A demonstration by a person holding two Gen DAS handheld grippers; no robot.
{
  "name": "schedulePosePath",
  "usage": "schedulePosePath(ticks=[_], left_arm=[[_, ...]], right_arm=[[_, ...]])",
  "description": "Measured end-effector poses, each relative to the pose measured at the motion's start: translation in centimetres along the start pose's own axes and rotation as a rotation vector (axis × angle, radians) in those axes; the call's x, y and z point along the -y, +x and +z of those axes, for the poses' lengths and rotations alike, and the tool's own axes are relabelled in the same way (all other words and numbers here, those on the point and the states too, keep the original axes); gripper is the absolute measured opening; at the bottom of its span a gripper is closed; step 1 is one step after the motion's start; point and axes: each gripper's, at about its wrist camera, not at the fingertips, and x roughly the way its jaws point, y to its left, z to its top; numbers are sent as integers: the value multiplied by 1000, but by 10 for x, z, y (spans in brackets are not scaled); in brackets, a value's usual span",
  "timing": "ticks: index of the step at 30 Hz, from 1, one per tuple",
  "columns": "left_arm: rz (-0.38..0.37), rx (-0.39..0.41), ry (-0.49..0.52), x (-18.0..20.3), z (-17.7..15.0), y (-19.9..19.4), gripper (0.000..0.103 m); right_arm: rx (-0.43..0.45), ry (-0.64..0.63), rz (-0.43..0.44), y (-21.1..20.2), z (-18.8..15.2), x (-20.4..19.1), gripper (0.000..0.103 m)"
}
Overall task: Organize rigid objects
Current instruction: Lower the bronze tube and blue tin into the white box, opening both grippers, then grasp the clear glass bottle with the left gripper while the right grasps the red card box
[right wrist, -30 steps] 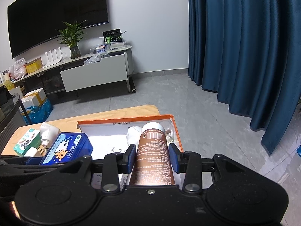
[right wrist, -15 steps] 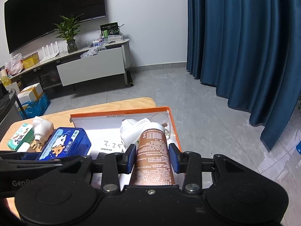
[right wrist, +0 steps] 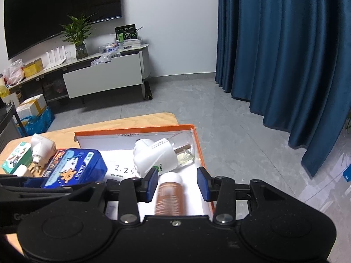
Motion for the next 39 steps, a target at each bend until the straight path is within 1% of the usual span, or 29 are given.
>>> schedulePosePath(ticks=[4, 6, 7, 8, 10, 14, 19, 22, 29, 33, 39], left_arm=[[-15, -7, -11, 5, 2, 7, 63], [-38, -24, -30, 5, 2, 12, 63], [-43, -33, -35, 5, 2, 14, 66], [-39, -40, -37, 5, 1, 15, 70], [-37, -41, -36, 5, -1, 13, 73], [-26, -38, -33, -1, -3, 3, 74], [17, -28, -53, -18, -3, -15, 75], [33, -19, -78, -32, -6, -27, 79], [85, 5, -121, -65, -15, -52, 79], [130, 22, -142, -88, -24, -64, 80], [182, 2, -223, -127, -43, -73, 80]], right_arm=[[13, -2, -27, -7, 0, 2, 51], [25, -7, -47, -12, 0, 4, 52], [28, -5, -53, -14, 0, 6, 53], [28, -3, -56, -16, 1, 7, 57], [30, 0, -57, -19, 1, 9, 62], [35, 8, -43, -25, 0, 6, 62], [40, -17, -12, -30, 0, -12, 66], [38, -34, 11, -34, 0, -25, 66], [28, -94, 72, -39, -3, -64, 68], [13, -119, 109, -40, -8, -85, 68], [-9, -160, 157, -39, -15, -112, 68]])
